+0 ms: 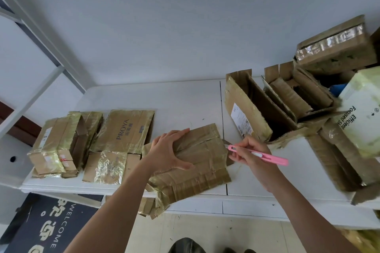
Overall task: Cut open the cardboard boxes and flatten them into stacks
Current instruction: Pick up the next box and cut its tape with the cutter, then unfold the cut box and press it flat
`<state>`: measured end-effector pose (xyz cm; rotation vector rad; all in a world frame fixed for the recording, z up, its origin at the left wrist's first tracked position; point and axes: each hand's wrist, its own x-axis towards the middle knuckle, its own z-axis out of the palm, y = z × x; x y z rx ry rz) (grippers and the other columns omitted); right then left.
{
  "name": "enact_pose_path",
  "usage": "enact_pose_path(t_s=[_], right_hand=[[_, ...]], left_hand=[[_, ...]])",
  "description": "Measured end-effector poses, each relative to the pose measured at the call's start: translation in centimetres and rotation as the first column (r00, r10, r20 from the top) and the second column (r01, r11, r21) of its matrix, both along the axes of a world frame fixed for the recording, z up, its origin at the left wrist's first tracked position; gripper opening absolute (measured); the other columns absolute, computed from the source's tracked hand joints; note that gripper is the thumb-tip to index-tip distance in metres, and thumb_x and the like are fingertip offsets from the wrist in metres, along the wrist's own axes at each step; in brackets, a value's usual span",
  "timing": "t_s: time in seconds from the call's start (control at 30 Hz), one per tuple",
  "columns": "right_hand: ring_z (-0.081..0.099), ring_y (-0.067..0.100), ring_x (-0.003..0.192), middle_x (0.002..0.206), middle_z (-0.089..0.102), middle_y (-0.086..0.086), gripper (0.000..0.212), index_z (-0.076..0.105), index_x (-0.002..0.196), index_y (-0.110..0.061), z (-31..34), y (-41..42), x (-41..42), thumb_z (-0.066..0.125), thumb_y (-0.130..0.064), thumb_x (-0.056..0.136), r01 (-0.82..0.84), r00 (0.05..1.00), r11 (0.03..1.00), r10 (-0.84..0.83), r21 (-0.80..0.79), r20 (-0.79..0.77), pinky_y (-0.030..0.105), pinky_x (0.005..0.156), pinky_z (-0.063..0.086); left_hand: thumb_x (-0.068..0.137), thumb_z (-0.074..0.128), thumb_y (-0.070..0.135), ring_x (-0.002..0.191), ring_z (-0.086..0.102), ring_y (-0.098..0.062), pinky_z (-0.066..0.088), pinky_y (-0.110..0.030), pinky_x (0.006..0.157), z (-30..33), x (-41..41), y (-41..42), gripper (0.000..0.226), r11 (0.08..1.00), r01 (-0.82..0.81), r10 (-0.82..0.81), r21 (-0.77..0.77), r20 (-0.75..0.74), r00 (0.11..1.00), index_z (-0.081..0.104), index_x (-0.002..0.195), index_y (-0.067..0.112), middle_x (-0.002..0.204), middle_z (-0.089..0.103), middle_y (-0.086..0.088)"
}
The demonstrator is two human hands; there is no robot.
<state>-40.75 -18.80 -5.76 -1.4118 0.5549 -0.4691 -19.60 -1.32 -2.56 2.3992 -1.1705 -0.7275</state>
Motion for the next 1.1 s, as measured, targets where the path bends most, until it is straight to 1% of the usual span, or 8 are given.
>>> enact_pose_path(t_s=[0.17, 0.3, 0.47, 0.63, 0.8, 0.87, 0.97, 1.1], right_hand=[[0.066, 0.038, 0.081, 0.078, 0.065, 0.007, 0.021, 0.057, 0.087, -0.009, 0.4, 0.3, -1.8, 0.063, -0.028, 0.094, 0.019, 1.0, 0.969, -0.016, -0.248, 0.015, 0.057, 0.078, 0.057], [0.057, 0.017, 0.053, 0.072, 0.062, 0.0, 0.006, 0.055, 0.092, -0.016, 0.9, 1.0, -4.7, 0.056, -0.013, 0.098, 0.034, 0.999, 0.874, -0.039, -0.484, -0.001, 0.029, 0.047, 0.048], [0.05, 0.01, 0.069, 0.073, 0.048, -0.012, 0.006, 0.052, 0.086, -0.022, -2.5, -0.2, -8.1, 0.054, -0.016, 0.086, -0.188, 0.884, 0.45, -0.311, -0.873, -0.35, 0.026, 0.045, 0.042], [0.056, 0.014, 0.101, 0.104, 0.056, -0.002, 0.027, 0.052, 0.12, -0.016, -3.8, -2.0, -7.9, 0.054, -0.027, 0.095, -0.335, 0.475, 0.608, -0.55, -0.72, -0.686, 0.024, 0.064, 0.048], [0.055, 0.018, 0.107, 0.113, 0.052, 0.003, 0.032, 0.046, 0.127, -0.015, -3.1, -1.5, -7.1, 0.047, -0.027, 0.098, -0.395, 0.363, 0.644, -0.545, -0.655, -0.756, 0.027, 0.068, 0.05], [0.057, 0.015, 0.1, 0.107, 0.055, 0.0, 0.028, 0.05, 0.123, -0.015, -2.1, -0.3, -6.1, 0.048, -0.027, 0.098, -0.404, 0.461, 0.636, -0.48, -0.658, -0.747, 0.025, 0.071, 0.052], [0.059, 0.006, 0.086, 0.098, 0.059, -0.007, 0.034, 0.055, 0.131, -0.018, 0.2, 2.5, -3.0, 0.056, -0.024, 0.098, -0.286, 0.813, 0.794, -0.096, -0.536, -0.575, 0.015, 0.072, 0.049], [0.055, 0.015, 0.121, 0.14, 0.051, -0.002, 0.057, 0.031, 0.152, -0.027, 2.9, 5.2, 2.5, 0.052, -0.033, 0.1, -0.327, 0.89, 0.827, 0.106, -0.457, -0.443, 0.025, 0.098, 0.047]], left_hand=[[0.059, 0.087, 0.055, 0.121, 0.033, -0.01, 0.012, -0.036, 0.113, 0.3, -0.2, -0.5, 0.111, 0.999, -0.048, 0.048, 0.002, 0.026, 0.999, 0.025, 0.15, 0.043, 0.131, 0.035, 0.02], [0.056, 0.082, 0.067, 0.124, 0.04, -0.014, 0.018, -0.036, 0.108, 0.4, -0.7, -1.4, 0.115, 0.993, -0.118, 0.118, 0.018, 0.039, 0.992, 0.024, 0.151, 0.04, 0.132, 0.043, 0.016], [0.058, 0.068, 0.082, 0.128, 0.044, -0.021, 0.027, -0.048, 0.11, 1.0, -2.5, -2.7, 0.116, 0.954, -0.293, 0.28, 0.061, 0.164, 0.946, 0.024, 0.152, 0.03, 0.136, 0.047, 0.004], [0.071, 0.05, 0.085, 0.124, 0.05, -0.029, 0.04, -0.046, 0.102, 1.3, -3.7, -3.0, 0.098, 0.872, -0.487, 0.465, 0.047, 0.228, 0.855, 0.038, 0.142, 0.017, 0.132, 0.054, -0.008], [0.094, 0.052, 0.056, 0.1, 0.061, -0.021, 0.05, -0.038, 0.09, 1.4, -2.8, -1.2, 0.059, 0.878, -0.479, 0.479, -0.012, 0.037, 0.877, 0.05, 0.133, 0.012, 0.113, 0.064, -0.001], [0.095, 0.054, 0.05, 0.08, 0.06, -0.015, 0.052, -0.036, 0.082, 1.4, -2.2, -0.2, 0.044, 0.877, -0.48, 0.48, 0.013, -0.011, 0.877, 0.058, 0.114, 0.011, 0.084, 0.06, 0.008], [0.093, 0.059, 0.05, 0.076, 0.063, -0.013, 0.055, -0.036, 0.082, 1.5, -2.1, 0.9, 0.049, 0.864, -0.501, 0.504, 0.049, -0.072, 0.861, 0.06, 0.118, 0.008, 0.077, 0.058, 0.011], [0.091, 0.067, 0.04, 0.076, 0.072, -0.02, 0.061, -0.036, 0.064, 2.2, -3.2, 1.6, 0.047, 0.836, -0.541, 0.531, 0.088, -0.378, 0.758, 0.052, 0.129, 0.016, 0.092, 0.069, 0.001]])
